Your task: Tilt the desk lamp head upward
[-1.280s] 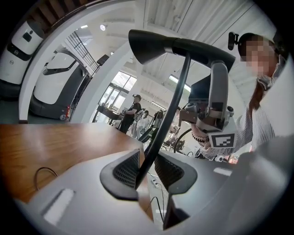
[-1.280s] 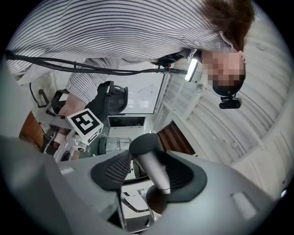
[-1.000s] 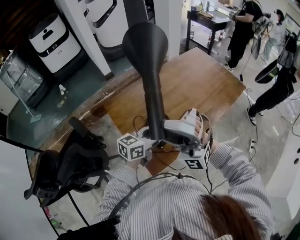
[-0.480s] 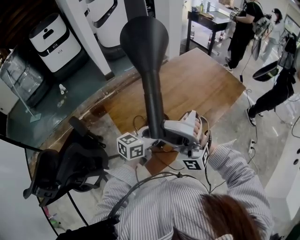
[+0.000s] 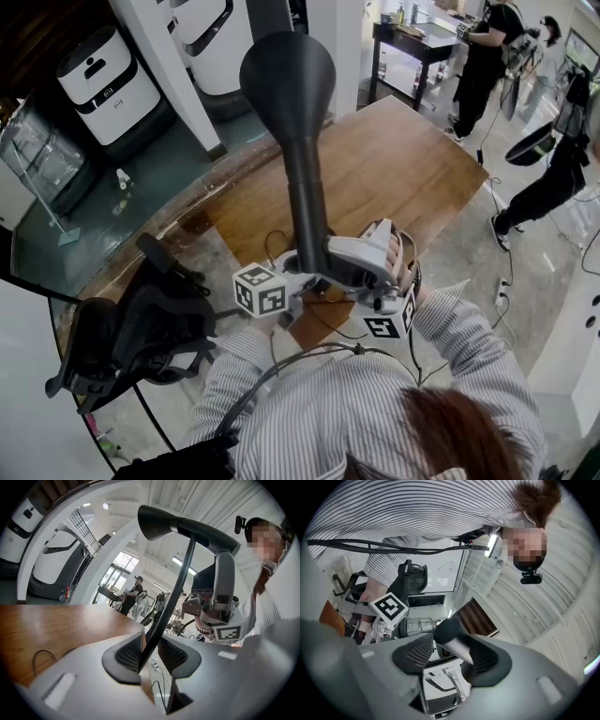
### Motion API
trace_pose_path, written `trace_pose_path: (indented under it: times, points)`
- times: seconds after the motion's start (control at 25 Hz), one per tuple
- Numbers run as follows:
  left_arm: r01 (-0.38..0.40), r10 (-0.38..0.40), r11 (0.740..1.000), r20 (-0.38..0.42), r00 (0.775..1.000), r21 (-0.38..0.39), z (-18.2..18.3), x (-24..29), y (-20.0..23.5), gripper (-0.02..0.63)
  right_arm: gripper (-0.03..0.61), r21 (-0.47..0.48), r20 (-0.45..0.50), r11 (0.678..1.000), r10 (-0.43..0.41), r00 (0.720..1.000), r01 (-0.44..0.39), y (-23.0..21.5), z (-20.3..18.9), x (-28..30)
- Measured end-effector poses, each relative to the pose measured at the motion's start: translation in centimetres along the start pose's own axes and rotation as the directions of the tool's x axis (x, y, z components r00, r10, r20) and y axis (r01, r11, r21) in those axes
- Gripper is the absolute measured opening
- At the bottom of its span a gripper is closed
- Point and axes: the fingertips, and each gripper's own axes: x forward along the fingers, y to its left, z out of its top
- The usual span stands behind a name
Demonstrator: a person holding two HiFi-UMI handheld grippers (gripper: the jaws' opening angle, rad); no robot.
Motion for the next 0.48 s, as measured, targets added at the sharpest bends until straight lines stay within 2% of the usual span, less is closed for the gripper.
trace_pose_path:
  times: [0.32,0.48]
  points:
    - [-0.005,0.005,1.000,0.004,1.000,-0.004,-0.14,-0.31,0.00,0.104,0.233,0.028,-0.019,0.998,0.066,0.998,-0.065,-0.37,0.59,0.04]
    - [-0.008,0.008,1.000,-0.001,1.000,0.000,-0.12,-0.35,-0.10,0.104,0.233,0.096,-0.005,0.993,0.068,0.998,-0.067,-0.99,1.06,0.03]
